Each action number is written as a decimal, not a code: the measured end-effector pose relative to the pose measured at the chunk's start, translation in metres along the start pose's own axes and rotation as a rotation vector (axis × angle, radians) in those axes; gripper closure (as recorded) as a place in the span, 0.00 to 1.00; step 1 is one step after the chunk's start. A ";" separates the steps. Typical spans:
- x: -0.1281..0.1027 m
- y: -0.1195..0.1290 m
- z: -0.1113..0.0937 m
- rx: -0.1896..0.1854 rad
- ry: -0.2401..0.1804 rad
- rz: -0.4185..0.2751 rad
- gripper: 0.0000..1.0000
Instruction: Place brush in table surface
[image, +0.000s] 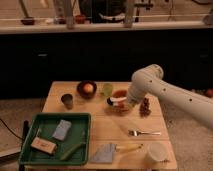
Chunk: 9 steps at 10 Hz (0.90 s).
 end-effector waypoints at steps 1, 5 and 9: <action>-0.008 -0.007 0.002 0.004 -0.002 -0.038 0.23; -0.023 -0.034 0.014 0.014 -0.004 -0.137 0.20; -0.021 -0.051 0.023 0.022 -0.007 -0.163 0.20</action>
